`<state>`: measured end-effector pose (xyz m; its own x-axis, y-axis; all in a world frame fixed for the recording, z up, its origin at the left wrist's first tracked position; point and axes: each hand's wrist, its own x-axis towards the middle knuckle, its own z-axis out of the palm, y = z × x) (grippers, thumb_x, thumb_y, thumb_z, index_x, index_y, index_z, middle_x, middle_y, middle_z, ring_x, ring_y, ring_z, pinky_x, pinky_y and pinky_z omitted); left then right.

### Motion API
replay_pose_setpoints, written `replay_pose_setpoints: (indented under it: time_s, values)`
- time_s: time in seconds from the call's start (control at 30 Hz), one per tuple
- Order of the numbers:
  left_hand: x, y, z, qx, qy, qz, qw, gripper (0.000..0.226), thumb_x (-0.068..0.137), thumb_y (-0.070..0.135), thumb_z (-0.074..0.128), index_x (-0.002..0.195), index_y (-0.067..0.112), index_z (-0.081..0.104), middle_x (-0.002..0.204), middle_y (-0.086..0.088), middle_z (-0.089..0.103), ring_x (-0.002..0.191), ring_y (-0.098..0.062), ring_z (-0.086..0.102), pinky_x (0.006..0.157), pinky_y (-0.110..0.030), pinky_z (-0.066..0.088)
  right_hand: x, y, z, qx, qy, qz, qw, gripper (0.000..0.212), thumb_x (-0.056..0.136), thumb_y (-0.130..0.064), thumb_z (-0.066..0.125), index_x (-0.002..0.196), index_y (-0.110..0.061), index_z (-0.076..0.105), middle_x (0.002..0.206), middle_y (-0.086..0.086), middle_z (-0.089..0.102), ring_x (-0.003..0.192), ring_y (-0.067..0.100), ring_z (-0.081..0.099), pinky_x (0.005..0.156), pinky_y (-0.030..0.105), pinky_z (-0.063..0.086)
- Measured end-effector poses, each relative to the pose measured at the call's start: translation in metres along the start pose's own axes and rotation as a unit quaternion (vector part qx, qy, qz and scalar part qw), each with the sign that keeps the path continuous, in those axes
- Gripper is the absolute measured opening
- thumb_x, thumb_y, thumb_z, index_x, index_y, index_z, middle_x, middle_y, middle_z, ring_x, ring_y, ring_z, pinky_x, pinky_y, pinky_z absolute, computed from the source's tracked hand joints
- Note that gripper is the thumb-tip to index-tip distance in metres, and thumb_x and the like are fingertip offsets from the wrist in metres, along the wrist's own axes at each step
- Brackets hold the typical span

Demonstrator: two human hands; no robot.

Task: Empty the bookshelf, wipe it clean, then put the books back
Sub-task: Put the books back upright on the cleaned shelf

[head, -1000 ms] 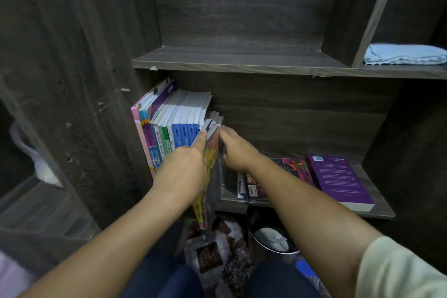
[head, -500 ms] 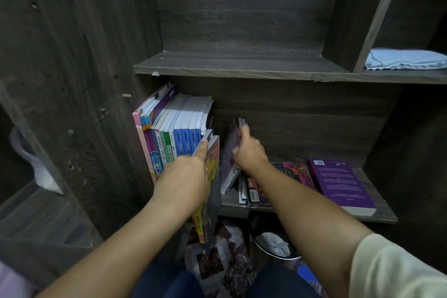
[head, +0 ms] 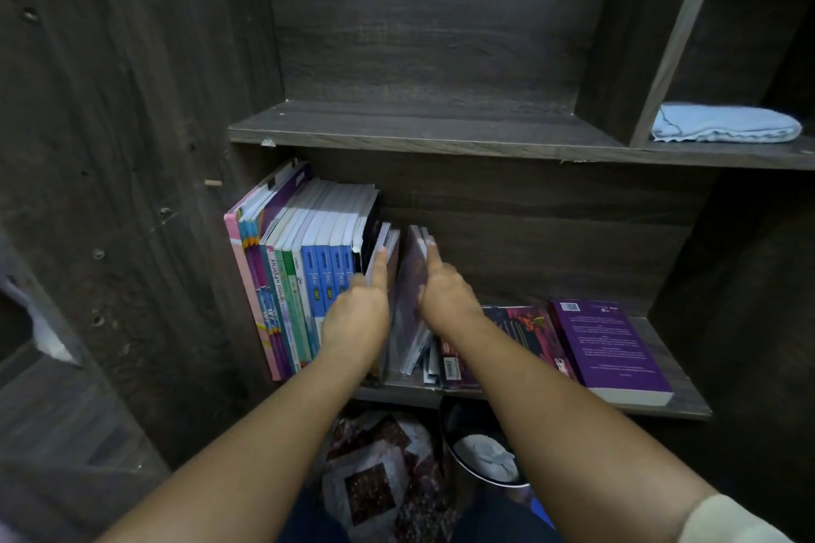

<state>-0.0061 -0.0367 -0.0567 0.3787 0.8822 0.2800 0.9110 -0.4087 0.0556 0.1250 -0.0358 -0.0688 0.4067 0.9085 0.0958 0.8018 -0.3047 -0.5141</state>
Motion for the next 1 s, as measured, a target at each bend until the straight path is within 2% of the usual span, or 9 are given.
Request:
replay_pose_setpoints:
  time_s: [0.1, 0.2, 0.37, 0.53, 0.6, 0.67, 0.8, 0.9, 1.0]
  values:
    - [0.003, 0.001, 0.009, 0.015, 0.002, 0.011, 1.000, 0.068, 0.103, 0.032, 0.039, 0.153, 0.016, -0.004, 0.121, -0.013, 0.047, 0.098, -0.024, 0.056, 0.067, -0.030, 0.045, 0.004, 0.001, -0.004, -0.004, -0.034, 0.010, 0.999, 0.078, 0.097, -0.011, 0.047, 0.155, -0.024, -0.002, 0.138, 0.017, 0.042, 0.121, 0.034, 0.051, 0.096, 0.041, 0.044]
    - [-0.003, -0.008, 0.007, 0.078, 0.088, 0.057, 0.991, 0.076, 0.090, 0.051, 0.056, 0.148, 0.012, 0.027, 0.115, -0.008, 0.044, 0.102, -0.022, 0.046, 0.072, -0.030, 0.045, 0.009, 0.010, -0.014, 0.001, -0.061, 0.014, 0.998, 0.078, 0.096, -0.011, 0.048, 0.155, -0.025, -0.001, 0.143, 0.017, 0.039, 0.126, 0.034, 0.047, 0.100, 0.040, 0.042]
    - [-0.019, -0.038, 0.024, 0.106, 0.140, 0.164, 0.971, 0.105, 0.048, 0.036, 0.092, 0.138, 0.005, 0.047, 0.124, -0.012, 0.054, 0.109, -0.030, 0.051, 0.083, -0.043, 0.047, 0.007, 0.008, -0.019, 0.023, -0.080, -0.003, 0.997, 0.080, 0.095, -0.013, 0.050, 0.155, -0.024, -0.002, 0.145, 0.015, 0.038, 0.126, 0.032, 0.047, 0.100, 0.038, 0.043]
    - [-0.004, -0.043, 0.025, 0.125, 0.190, 0.174, 0.958, 0.093, 0.042, 0.044, 0.093, 0.123, 0.009, 0.062, 0.116, -0.007, 0.062, 0.118, -0.033, 0.049, 0.086, -0.045, 0.034, -0.001, -0.014, -0.021, 0.145, -0.177, -0.036, 0.973, 0.077, 0.096, -0.019, 0.047, 0.155, -0.035, 0.000, 0.157, 0.010, 0.028, 0.128, 0.026, 0.047, 0.093, 0.028, 0.040]
    - [0.003, -0.041, 0.027, 0.131, 0.197, 0.147, 0.960, 0.089, 0.039, 0.042, 0.094, 0.117, 0.012, 0.065, 0.109, -0.004, 0.063, 0.117, -0.031, 0.045, 0.088, -0.045, 0.029, -0.004, -0.015, -0.017, 0.180, -0.200, -0.033, 0.962, 0.078, 0.095, -0.016, 0.046, 0.154, -0.039, 0.001, 0.156, 0.010, 0.031, 0.111, 0.019, 0.058, 0.087, 0.030, 0.045]
    - [0.008, -0.039, 0.033, 0.152, 0.209, 0.122, 0.958, 0.083, 0.042, 0.033, 0.094, 0.118, 0.015, 0.064, 0.107, -0.002, 0.062, 0.115, -0.029, 0.042, 0.090, -0.044, 0.028, -0.006, -0.011, -0.012, 0.168, -0.202, -0.025, 0.965, 0.082, 0.092, -0.009, 0.045, 0.154, -0.040, 0.001, 0.150, 0.010, 0.039, 0.082, 0.017, 0.063, 0.067, 0.030, 0.048]
    - [0.010, -0.041, 0.048, 0.153, 0.268, 0.097, 0.946, 0.075, 0.053, 0.028, 0.089, 0.120, 0.022, 0.056, 0.112, 0.000, 0.055, 0.116, -0.026, 0.040, 0.091, -0.041, 0.026, -0.009, 0.001, -0.011, 0.121, -0.218, -0.028, 0.968, 0.087, 0.090, -0.004, 0.050, 0.155, -0.036, 0.003, 0.156, 0.007, 0.031, 0.084, 0.007, 0.055, 0.065, 0.022, 0.046]
    - [0.003, -0.050, 0.056, 0.093, 0.292, 0.051, 0.951, 0.091, 0.043, 0.045, 0.093, 0.118, 0.023, 0.047, 0.117, -0.006, 0.040, 0.114, -0.028, 0.036, 0.087, -0.039, 0.026, -0.013, 0.004, -0.014, 0.116, -0.209, -0.030, 0.971, 0.096, 0.087, -0.009, 0.066, 0.154, -0.037, 0.004, 0.156, 0.007, 0.031, 0.117, 0.018, 0.054, 0.090, 0.031, 0.051]
    - [-0.005, -0.062, 0.059, 0.043, 0.294, 0.005, 0.955, 0.102, 0.037, 0.054, 0.092, 0.120, 0.018, 0.045, 0.119, -0.012, 0.037, 0.113, -0.031, 0.035, 0.089, -0.044, 0.025, -0.014, 0.000, -0.013, 0.099, -0.171, -0.033, 0.980, 0.107, 0.081, -0.024, 0.078, 0.154, -0.037, 0.002, 0.156, 0.009, 0.030, 0.135, 0.028, 0.042, 0.108, 0.039, 0.039]
